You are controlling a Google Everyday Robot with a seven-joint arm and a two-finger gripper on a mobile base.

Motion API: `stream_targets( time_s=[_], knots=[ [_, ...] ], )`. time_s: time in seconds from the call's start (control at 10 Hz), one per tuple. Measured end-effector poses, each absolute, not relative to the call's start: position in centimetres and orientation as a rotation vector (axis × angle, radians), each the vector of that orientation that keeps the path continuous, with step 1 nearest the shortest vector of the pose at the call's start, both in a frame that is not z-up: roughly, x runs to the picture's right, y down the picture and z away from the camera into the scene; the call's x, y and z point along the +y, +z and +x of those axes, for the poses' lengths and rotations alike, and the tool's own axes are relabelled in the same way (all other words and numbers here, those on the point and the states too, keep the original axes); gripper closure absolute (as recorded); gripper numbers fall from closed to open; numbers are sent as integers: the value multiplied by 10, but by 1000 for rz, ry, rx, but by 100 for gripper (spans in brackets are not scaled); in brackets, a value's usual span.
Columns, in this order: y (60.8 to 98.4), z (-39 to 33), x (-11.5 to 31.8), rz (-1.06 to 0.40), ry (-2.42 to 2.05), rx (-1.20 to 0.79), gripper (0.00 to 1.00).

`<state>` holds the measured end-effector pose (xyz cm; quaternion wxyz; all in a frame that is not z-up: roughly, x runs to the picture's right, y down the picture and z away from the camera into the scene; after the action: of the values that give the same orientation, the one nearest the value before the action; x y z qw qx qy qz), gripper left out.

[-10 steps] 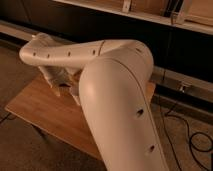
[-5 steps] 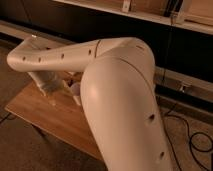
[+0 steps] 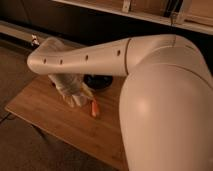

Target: Move the arm in a circular motion

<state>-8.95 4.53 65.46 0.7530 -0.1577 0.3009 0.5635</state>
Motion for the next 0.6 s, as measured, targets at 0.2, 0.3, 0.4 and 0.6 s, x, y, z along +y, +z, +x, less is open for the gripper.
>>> stream_targets(
  time_s=[0.2,0.3,0.4,0.6],
  knots=[
    [665,-59,12,-251,1288,638,35],
    [673,-57,-5,-223,1299,609,35],
    [683,-67,-28,-202,1300,564,35],
    [699,-95,-51,-202,1281,513,35]
  ],
)
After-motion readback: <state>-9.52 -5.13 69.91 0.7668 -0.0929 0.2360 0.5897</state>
